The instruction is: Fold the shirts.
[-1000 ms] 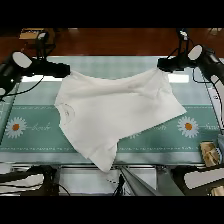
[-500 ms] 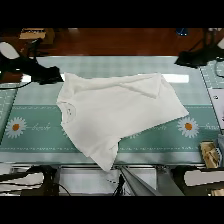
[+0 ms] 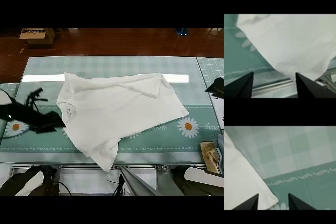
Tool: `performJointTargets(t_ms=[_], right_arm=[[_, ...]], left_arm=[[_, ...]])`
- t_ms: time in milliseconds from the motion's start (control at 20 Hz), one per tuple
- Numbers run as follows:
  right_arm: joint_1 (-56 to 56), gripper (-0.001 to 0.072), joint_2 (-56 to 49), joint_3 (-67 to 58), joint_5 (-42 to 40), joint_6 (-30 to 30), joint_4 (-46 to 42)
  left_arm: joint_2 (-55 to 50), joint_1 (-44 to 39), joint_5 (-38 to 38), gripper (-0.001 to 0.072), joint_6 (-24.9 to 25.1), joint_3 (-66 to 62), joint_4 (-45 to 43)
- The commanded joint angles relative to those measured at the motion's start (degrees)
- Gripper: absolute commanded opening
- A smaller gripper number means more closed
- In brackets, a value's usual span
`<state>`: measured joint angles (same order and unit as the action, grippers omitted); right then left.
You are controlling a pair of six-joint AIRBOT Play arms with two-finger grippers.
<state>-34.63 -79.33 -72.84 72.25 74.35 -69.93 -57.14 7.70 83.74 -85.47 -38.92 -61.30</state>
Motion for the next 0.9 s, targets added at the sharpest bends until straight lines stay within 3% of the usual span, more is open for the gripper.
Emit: performJointTargets(t_ms=[0, 100, 200, 550, 600, 700, 750, 850], right_arm=[[-2.75, 0.0461, 1.33, 4.87, -0.31, -2.80, 3.23], [-2.75, 0.0461, 1.33, 4.87, -0.68, -3.58, 3.80], [-2.75, 0.0461, 1.33, 4.87, -0.87, -3.76, 3.74], [-2.75, 0.0461, 1.33, 4.87, 0.66, -3.74, 3.74], [-2.75, 0.0461, 1.33, 4.87, 0.98, -3.74, 3.80], [-2.75, 0.0510, 1.33, 4.87, 1.40, -3.72, 3.89], [-2.78, 0.0533, 1.33, 4.87, 1.49, -3.72, 3.78], [-3.63, 0.0533, 1.27, 5.01, 1.42, -3.72, 2.45]], left_arm=[[3.17, -1.49, -0.94, 0.0600, 1.07, 12.76, 6.69], [2.69, -3.26, -2.29, 0.0606, 1.01, 15.69, 6.86], [1.97, -5.33, -5.16, 0.0658, 0.98, 17.18, 7.41], [-7.96, -12.68, -15.96, 0.0647, 3.48, 17.42, 17.38], [-9.46, -14.16, -17.07, 0.0560, 5.16, 17.40, 19.78], [-11.87, -16.31, -17.35, 0.0111, 8.00, 17.40, 22.18], [-12.44, -16.55, -17.29, 0.0020, 9.64, 17.42, 22.29], [-12.39, -16.52, -17.29, 0.0020, 10.01, 17.40, 22.29]])
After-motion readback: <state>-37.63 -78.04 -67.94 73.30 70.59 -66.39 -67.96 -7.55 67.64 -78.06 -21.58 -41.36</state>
